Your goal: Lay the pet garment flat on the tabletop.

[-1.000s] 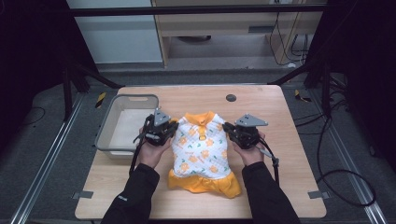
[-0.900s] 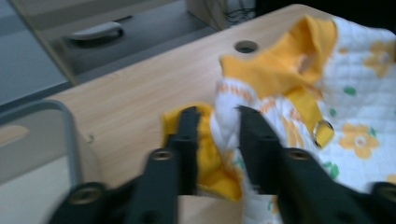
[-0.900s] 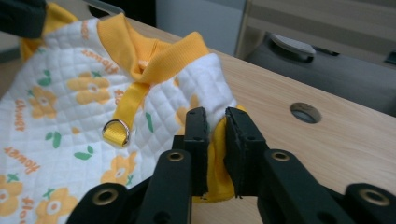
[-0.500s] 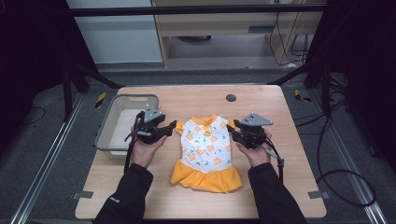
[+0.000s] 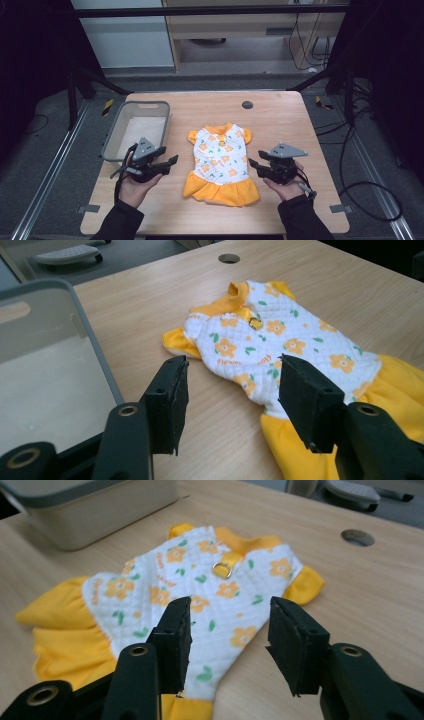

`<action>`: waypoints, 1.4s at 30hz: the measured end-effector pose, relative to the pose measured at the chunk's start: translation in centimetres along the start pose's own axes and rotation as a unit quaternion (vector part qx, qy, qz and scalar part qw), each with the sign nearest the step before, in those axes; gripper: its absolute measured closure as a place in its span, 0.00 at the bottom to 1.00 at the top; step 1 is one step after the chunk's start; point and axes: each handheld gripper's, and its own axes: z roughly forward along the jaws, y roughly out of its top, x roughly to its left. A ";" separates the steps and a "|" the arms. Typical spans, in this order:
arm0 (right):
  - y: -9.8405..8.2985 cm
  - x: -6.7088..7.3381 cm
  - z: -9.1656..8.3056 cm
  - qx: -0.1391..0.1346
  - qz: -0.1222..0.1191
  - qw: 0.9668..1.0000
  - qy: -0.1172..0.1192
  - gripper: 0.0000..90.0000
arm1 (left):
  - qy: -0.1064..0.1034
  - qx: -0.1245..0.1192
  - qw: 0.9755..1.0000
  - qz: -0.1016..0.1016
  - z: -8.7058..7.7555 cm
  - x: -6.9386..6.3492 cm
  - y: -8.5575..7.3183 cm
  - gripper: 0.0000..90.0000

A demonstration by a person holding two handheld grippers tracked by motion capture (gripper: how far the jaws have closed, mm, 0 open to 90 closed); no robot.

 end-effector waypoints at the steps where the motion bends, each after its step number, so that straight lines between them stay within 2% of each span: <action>1: -0.5 0.2 -0.2 0.005 0.002 1.000 0.003 0.57 | -0.003 0.001 1.000 -0.003 -0.1 -0.1 -0.4 0.50; 6: -2.4 0.8 -1.0 0.018 0.007 1.000 0.018 0.56 | -0.014 0.016 1.000 -0.009 0.0 -0.7 -2.2 0.52; 11: -4.1 1.1 -1.1 0.037 0.013 0.999 0.033 0.56 | -0.021 0.032 0.999 -0.012 1.2 -1.2 -4.3 0.53; 16: -5.6 1.2 -0.7 0.062 0.017 0.997 0.038 0.59 | -0.034 0.065 0.997 0.000 2.3 -2.0 -5.6 0.56; 18: -6.1 1.3 -0.6 0.067 0.024 0.997 0.040 0.60 | -0.036 0.069 0.997 0.003 2.5 -2.4 -5.7 0.57; 27: -7.1 2.1 0.5 0.097 0.010 0.994 0.051 0.61 | -0.061 0.096 0.993 0.008 4.3 -3.4 -6.0 0.65; 30: -7.3 2.0 0.7 0.100 0.014 0.993 0.053 0.63 | -0.063 0.105 0.992 0.006 4.9 -3.4 -6.1 0.69; 33: -7.6 2.2 1.1 0.116 0.017 0.992 0.054 0.65 | -0.064 0.120 0.991 0.003 5.5 -3.4 -6.5 0.72; 35: -7.7 2.4 1.4 0.126 0.009 0.991 0.052 0.66 | -0.064 0.128 0.990 0.003 5.8 -3.4 -6.7 0.75; 39: -7.7 2.6 1.6 0.135 -0.010 0.990 0.041 0.74 | -0.061 0.145 0.987 0.008 6.4 -3.4 -7.0 0.83; 42: -7.7 2.8 1.6 0.137 -0.020 0.990 0.031 0.83 | -0.067 0.145 0.987 0.008 6.5 -3.5 -7.1 0.89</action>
